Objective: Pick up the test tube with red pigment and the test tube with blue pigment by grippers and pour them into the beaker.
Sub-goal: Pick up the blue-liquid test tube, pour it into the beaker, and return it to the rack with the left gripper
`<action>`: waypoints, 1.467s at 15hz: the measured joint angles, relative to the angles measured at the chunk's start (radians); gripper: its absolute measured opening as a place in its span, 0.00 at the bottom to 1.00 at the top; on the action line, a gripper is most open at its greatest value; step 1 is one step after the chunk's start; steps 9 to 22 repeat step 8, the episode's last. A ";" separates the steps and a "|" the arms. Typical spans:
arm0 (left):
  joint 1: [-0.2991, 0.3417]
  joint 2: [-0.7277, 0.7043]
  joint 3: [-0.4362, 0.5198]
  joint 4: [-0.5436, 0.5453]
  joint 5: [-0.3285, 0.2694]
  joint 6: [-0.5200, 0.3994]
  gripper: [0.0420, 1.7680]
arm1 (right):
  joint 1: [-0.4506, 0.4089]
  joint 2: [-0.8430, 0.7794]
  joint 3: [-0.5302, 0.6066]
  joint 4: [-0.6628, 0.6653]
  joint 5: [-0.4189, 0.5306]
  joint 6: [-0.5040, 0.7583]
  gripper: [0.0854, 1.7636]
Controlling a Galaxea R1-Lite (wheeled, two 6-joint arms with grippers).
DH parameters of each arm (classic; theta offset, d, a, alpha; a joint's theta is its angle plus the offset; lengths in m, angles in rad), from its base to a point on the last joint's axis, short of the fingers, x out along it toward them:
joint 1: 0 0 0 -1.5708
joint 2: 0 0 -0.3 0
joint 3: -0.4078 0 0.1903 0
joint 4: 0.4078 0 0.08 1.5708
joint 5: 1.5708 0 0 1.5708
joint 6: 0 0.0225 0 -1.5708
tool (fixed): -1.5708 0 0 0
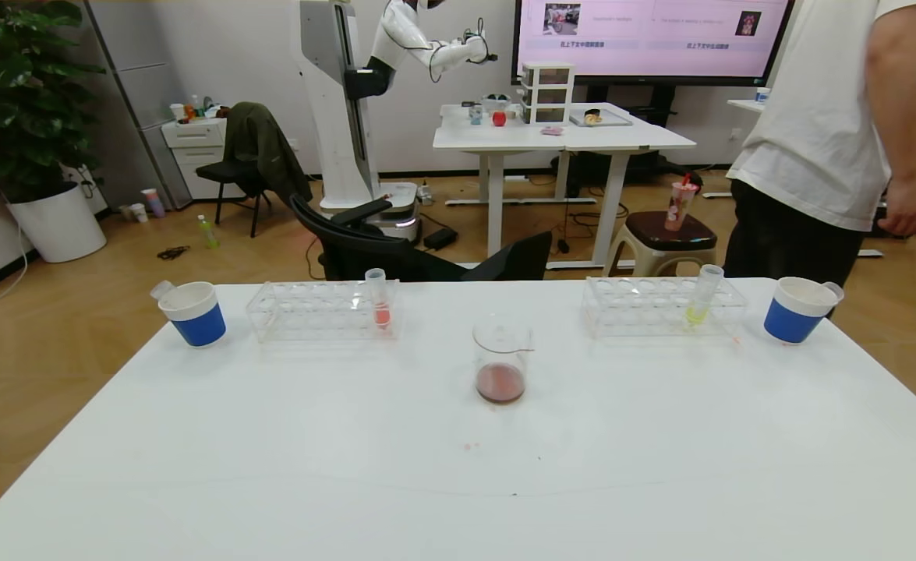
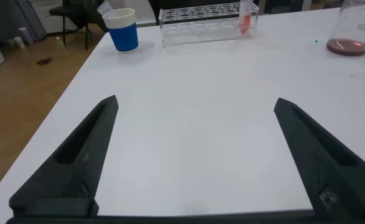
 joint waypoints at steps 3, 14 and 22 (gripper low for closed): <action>0.000 0.000 0.005 0.002 0.001 -0.024 0.99 | 0.000 0.000 0.000 0.000 0.000 0.000 0.98; 0.000 0.000 0.005 0.002 0.002 -0.029 0.99 | 0.000 0.000 0.000 0.000 0.001 -0.001 0.98; 0.000 0.000 0.005 0.002 0.002 -0.029 0.99 | 0.000 0.000 0.000 0.000 0.001 -0.001 0.98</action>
